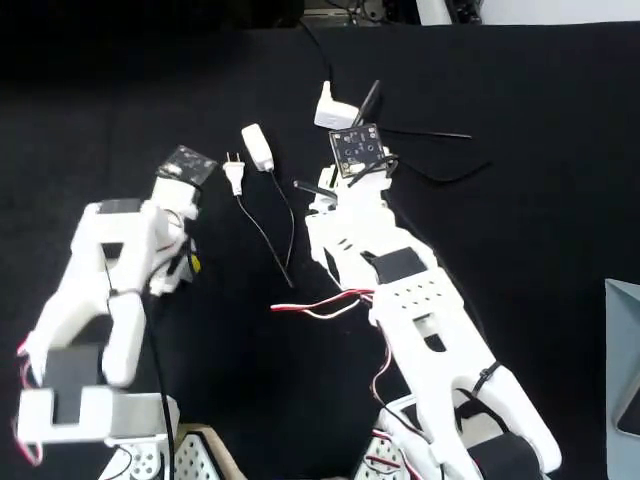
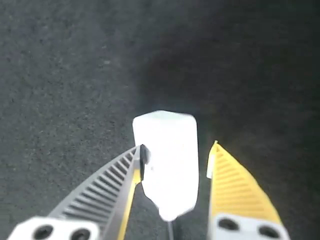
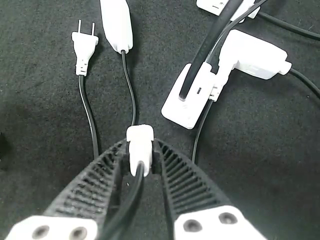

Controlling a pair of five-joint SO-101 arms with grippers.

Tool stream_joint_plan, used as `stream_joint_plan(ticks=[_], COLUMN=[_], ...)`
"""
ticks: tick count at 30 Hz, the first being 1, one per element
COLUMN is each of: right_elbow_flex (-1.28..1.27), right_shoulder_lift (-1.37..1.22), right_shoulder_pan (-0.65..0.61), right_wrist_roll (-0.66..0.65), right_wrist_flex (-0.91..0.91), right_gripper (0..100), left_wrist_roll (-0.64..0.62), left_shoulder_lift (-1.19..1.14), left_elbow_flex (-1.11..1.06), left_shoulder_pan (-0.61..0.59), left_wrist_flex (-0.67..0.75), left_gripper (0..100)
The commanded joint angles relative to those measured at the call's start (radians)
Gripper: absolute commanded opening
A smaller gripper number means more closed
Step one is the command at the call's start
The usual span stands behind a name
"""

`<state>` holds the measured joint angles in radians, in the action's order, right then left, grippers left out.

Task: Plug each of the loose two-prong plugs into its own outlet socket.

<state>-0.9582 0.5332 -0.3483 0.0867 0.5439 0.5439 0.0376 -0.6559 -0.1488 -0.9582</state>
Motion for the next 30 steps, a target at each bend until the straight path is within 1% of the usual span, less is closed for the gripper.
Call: stream_joint_plan(ticks=[1,3,9,13,19,21,24,26,30], right_elbow_flex=[0.048,0.048,0.048,0.048,0.048,0.048,0.048,0.048,0.047], right_shoulder_lift=[-0.002,-0.002,-0.002,-0.002,-0.002,-0.002,-0.002,-0.002,-0.002], right_shoulder_pan=[0.006,0.006,0.006,0.006,0.006,0.006,0.006,0.006,0.006], right_wrist_roll=[0.006,0.006,0.006,0.005,0.003,0.003,0.003,0.003,0.003], right_wrist_flex=[-0.012,-0.012,-0.014,-0.014,-0.014,-0.014,-0.012,-0.012,-0.012], right_gripper=[1.1,1.1,1.1,1.1,1.1,1.1,1.1,1.1,1.1], left_wrist_roll=[-0.023,-0.032,-0.037,-0.040,-0.137,-0.160,-0.183,-0.190,-0.143], left_shoulder_lift=[-0.089,-0.092,-0.066,0.012,0.215,0.272,0.322,0.324,0.324], left_elbow_flex=[0.108,0.119,0.119,0.073,-0.067,-0.113,-0.162,-0.165,-0.176], left_shoulder_pan=[-0.025,-0.036,-0.025,0.028,0.162,0.203,0.223,0.191,0.094], left_wrist_flex=[-0.052,-0.054,-0.054,-0.078,-0.092,-0.091,-0.091,-0.086,-0.014], left_gripper=[22,21,13,11,12,15,26,29,29])
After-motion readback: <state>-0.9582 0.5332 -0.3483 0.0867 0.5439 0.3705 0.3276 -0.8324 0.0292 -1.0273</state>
